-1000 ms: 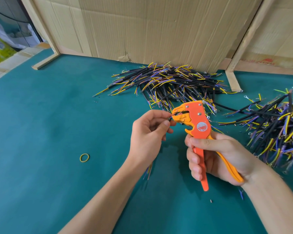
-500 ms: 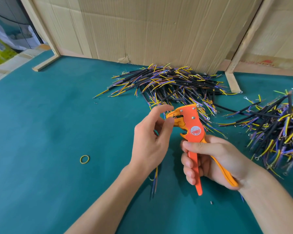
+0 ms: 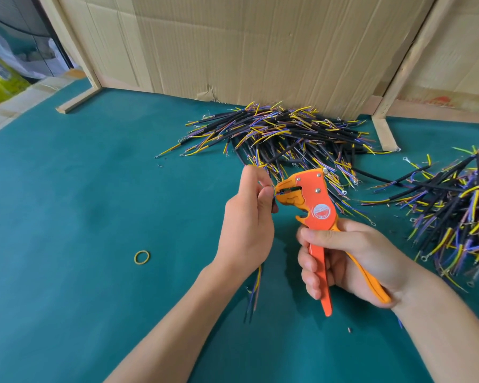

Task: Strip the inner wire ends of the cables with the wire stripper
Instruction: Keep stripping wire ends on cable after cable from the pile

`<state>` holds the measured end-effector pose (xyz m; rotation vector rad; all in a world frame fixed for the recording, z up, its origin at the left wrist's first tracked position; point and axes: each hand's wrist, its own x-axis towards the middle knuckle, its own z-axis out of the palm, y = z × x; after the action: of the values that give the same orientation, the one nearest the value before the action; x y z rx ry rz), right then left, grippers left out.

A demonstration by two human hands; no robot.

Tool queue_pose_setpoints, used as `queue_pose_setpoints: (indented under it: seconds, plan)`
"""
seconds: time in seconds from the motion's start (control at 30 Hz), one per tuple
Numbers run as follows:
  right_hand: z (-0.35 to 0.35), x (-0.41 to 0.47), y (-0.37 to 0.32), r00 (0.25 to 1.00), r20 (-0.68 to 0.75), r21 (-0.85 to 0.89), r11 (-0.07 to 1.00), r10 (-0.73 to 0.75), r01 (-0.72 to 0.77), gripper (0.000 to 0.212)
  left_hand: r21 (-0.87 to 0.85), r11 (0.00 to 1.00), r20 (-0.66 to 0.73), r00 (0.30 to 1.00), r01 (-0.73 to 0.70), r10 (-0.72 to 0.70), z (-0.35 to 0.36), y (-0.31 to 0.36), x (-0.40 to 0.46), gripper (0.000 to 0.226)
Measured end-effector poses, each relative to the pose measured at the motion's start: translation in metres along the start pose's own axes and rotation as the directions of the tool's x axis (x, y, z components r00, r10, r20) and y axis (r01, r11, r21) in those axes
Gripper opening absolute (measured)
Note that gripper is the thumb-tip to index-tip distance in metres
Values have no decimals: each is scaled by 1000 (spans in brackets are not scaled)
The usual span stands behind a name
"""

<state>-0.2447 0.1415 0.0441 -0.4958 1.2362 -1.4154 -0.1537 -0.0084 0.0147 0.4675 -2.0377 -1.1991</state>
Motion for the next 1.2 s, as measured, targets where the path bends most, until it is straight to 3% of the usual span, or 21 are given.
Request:
queue_pose_setpoints:
  seconds: [0.17, 1.2]
  plan:
    - [-2, -1, 1, 1000, 17, 9, 1000, 2, -2, 23, -55, 997, -30, 998, 56, -58, 2, 2, -1, 28]
    - [2, -2, 1, 1000, 28, 33, 999, -9, 8, 22, -37, 999, -94, 995, 14, -18, -2, 5, -1, 13]
